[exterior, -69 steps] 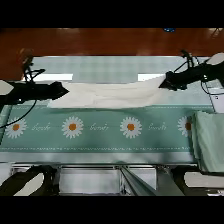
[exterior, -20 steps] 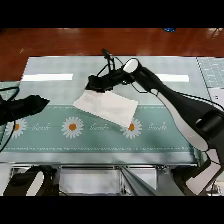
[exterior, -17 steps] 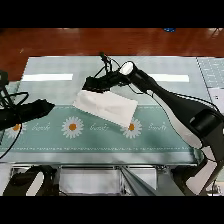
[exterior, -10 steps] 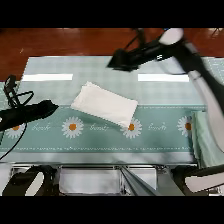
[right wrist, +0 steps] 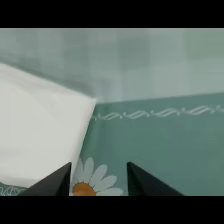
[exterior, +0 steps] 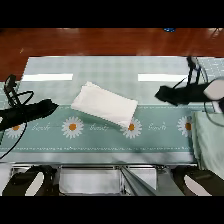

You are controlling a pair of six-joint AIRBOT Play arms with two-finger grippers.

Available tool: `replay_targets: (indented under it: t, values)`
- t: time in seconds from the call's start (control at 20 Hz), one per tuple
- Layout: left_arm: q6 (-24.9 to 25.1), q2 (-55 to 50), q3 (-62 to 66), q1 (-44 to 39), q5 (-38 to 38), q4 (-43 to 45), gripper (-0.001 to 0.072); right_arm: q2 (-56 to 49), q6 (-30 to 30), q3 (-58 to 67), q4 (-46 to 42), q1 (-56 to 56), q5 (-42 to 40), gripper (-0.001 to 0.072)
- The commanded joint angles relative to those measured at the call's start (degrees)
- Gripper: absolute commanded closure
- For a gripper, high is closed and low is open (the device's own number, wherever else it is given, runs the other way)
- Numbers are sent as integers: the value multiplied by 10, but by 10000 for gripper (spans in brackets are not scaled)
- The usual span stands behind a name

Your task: Fold the shirts.

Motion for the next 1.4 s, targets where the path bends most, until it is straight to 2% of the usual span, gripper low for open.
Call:
replay_targets:
  t: [0.0, 0.2, 0.4, 0.85, 0.9, 0.95, 1.1, 1.35]
  values:
    - [0, 0, 0, 0, 1, 0, 693, -11, -12, -132, 125, 33, -130, 304]
    - [0, -1, 0, 0, 1, 0, 693, -128, -174, -128, 331, 43, -143, 304]
    - [-5, -1, 0, 0, 1, 0, 693, -227, -293, -80, 458, 43, -80, 304]
    - [-5, -1, 0, 0, 1, -4, 693, -400, -295, 149, 449, 120, 30, 322]
    - [-5, -1, 0, 0, 1, -4, 693, -405, -295, 186, 443, 127, 43, 404]
    - [-5, -1, 0, 0, 1, -4, 693, -405, -299, 214, 438, 132, 43, 670]
    - [-5, -1, 0, 0, 1, -4, 693, -405, -290, 292, 437, 134, 49, 670]
    - [-4, -1, 0, 0, 1, -4, 693, -405, -184, 485, 304, 123, 91, 670]
